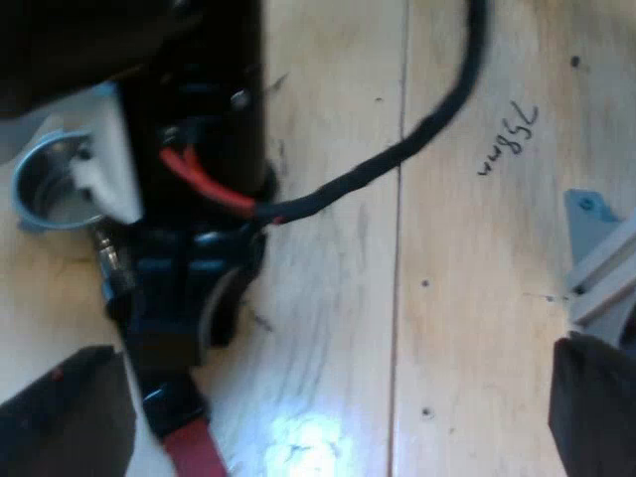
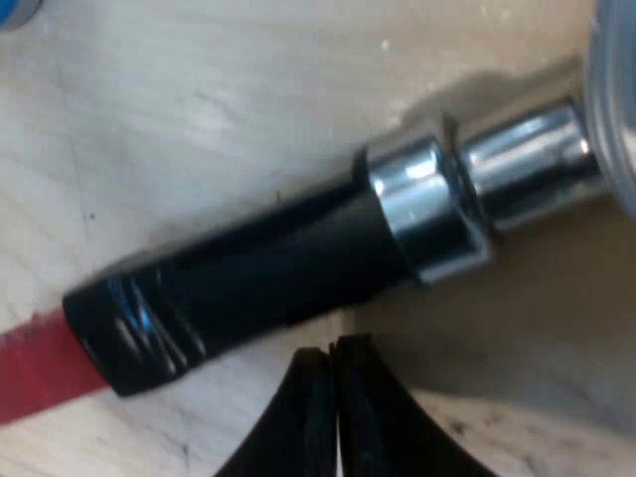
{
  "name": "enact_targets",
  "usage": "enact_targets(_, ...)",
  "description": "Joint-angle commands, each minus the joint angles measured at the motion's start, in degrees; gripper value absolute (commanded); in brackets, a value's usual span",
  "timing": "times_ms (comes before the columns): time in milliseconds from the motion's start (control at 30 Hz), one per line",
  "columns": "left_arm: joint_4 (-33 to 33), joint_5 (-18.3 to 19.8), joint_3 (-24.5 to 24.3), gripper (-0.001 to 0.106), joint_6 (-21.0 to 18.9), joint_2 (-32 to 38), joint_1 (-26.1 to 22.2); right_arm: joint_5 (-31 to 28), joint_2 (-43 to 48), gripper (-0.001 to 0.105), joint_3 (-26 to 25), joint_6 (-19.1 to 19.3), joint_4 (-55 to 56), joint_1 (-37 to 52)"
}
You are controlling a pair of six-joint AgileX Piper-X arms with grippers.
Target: Put the handle in the coffee machine
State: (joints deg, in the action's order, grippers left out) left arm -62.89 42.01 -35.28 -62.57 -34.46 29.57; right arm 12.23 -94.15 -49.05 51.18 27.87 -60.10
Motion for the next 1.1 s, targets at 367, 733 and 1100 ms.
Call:
enact_targets(367,-3.34,-0.15,-6.07,0.086,-3.90,0.10,-3.09,-5.04,17.87,0.000,-2.87,7.16,10.77,-0.25)
enact_targets(733,-6.10,-4.52,-10.65,0.086,-4.50,2.65,-3.22,-19.23,23.68,0.033,-13.61,18.61,29.18,-0.25)
enact_targets(1100,-7.78,-6.99,-10.65,0.086,-12.22,15.31,-12.95,-20.21,23.56,0.079,-14.95,28.03,29.79,-0.09)
